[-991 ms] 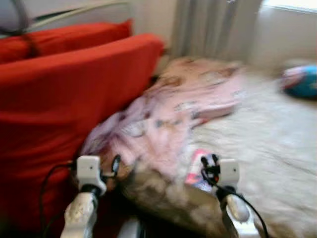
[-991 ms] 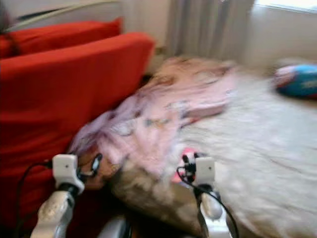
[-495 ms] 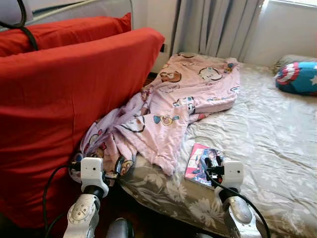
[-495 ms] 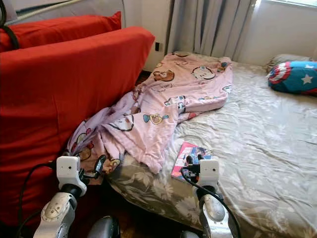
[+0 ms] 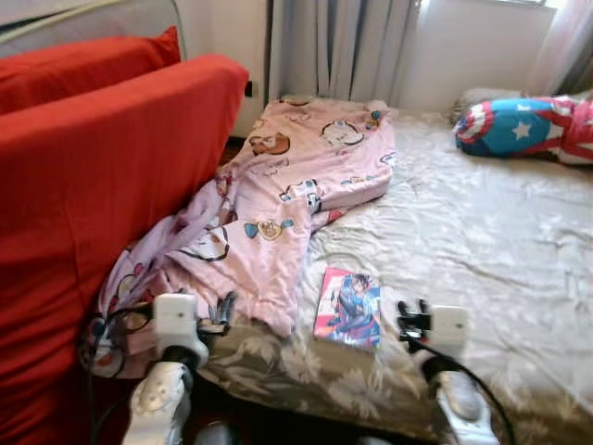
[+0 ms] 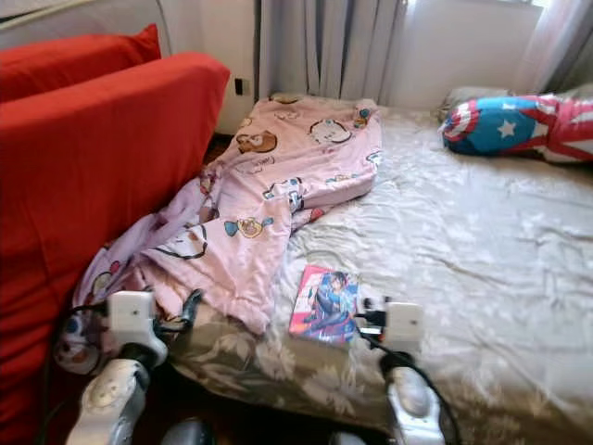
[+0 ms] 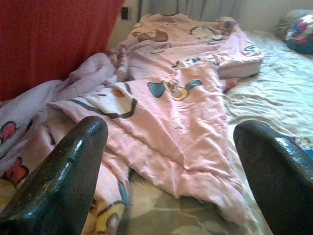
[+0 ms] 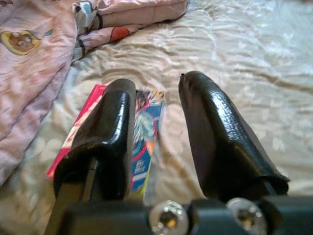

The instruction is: Clean up the room

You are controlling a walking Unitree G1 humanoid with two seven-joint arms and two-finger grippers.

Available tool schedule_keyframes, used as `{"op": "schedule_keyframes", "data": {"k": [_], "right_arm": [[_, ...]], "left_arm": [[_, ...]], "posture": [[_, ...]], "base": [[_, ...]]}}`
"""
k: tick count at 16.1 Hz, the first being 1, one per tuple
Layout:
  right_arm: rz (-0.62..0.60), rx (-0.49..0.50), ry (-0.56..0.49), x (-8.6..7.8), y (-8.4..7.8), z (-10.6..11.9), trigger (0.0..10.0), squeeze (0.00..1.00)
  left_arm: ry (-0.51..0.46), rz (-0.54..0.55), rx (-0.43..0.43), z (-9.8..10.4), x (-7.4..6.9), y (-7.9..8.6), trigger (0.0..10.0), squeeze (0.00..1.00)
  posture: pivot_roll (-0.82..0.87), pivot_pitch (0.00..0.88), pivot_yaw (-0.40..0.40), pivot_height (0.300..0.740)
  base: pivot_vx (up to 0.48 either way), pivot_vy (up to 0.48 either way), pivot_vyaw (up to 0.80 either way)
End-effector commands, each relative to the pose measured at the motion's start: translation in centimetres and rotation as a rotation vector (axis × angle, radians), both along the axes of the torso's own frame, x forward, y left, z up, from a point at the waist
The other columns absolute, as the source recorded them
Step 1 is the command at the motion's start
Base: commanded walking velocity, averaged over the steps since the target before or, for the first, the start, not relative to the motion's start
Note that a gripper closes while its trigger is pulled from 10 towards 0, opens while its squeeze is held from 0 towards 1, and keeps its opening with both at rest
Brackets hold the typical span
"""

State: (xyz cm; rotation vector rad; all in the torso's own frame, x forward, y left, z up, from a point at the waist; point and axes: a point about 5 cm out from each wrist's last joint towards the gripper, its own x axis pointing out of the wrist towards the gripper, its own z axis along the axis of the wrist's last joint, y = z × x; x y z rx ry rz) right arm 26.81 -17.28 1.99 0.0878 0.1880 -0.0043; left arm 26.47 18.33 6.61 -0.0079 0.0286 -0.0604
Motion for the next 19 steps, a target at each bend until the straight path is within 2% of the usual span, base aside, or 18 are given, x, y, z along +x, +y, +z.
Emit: {"op": "schedule_keyframes", "data": {"k": [1,3,6,11,15,16,19], "right_arm": [[0.034,0.012,-0.028,0.6,1.1,0.6,10.0,0.00],[0.074,0.020,-0.047,0.6,1.8,0.8,10.0,0.00],[0.076,0.014,-0.035,0.6,1.7,0.7,10.0,0.00],[0.135,0.005,0.025,0.7,2.3,-0.1,10.0,0.00],[0.118,0.049,0.128,1.4,2.5,-1.3,10.0,0.00],[0.114,0.073,0.181,1.6,2.9,-1.9,10.0,0.00],[0.090,0.136,0.232,1.9,3.6,-2.3,10.0,0.00]], "left_arm": [[0.002,0.013,0.016,0.3,0.0,0.7,10.0,0.00],[-0.001,0.011,0.015,0.3,0.0,0.7,10.0,0.00],[-0.004,0.012,0.016,0.4,0.1,0.7,10.0,0.00],[-0.023,0.002,0.019,0.8,0.4,0.2,10.0,0.00],[-0.035,-0.032,0.012,1.2,0.9,-0.7,10.0,0.00],[-0.042,-0.038,0.018,1.6,1.1,-0.7,10.0,0.00],[-0.051,-0.041,0.031,2.1,1.2,-0.4,10.0,0.00]], "posture": [[0.04,0.000,-0.077,0.626],[0.03,0.000,-0.077,0.626],[0.04,0.000,-0.078,0.626],[0.03,0.000,-0.074,0.626],[0.04,0.000,-0.065,0.626],[0.06,0.005,-0.059,0.626],[0.08,0.036,-0.055,0.626]], "base": [[0.300,0.000,0.00],[0.304,0.000,0.00],[0.304,0.000,0.00],[0.000,0.000,0.00],[0.000,0.000,0.00],[0.000,0.000,0.00],[0.000,0.000,0.00]]}}
